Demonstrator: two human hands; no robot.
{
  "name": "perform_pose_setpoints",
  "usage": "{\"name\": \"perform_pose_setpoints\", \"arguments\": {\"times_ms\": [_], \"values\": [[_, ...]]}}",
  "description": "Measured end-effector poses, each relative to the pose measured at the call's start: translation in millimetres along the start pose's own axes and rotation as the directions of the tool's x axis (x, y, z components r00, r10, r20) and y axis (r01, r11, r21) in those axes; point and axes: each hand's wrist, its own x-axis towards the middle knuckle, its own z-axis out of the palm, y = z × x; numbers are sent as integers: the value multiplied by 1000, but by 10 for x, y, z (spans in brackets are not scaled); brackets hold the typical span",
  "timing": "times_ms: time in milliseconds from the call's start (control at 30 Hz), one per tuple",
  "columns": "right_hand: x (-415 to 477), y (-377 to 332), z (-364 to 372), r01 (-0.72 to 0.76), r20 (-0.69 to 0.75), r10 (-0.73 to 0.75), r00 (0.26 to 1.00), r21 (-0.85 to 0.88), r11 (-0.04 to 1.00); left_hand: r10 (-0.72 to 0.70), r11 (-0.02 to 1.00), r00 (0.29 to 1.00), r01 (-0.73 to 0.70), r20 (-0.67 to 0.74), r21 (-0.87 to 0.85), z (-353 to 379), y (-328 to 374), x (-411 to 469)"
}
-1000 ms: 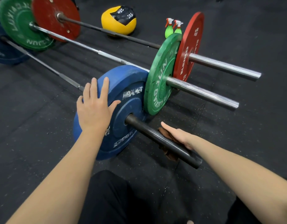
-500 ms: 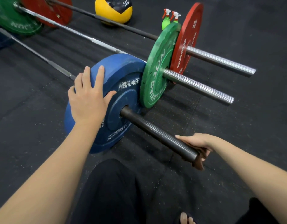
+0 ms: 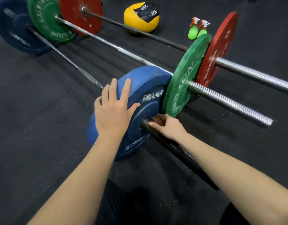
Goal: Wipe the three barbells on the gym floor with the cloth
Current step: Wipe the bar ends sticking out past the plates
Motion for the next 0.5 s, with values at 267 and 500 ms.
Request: {"name": "perform_pose_setpoints", "arguments": {"times_ms": [267,500], "values": [[255,-141,85,80,29,-85,996,132,988,9,1000,1000,-9,-11,26,50,-19,33],[-1,157,-61,79,8,-79,997,50,996,12,999,1000,-11,-17,34,33,-14,14]]}}
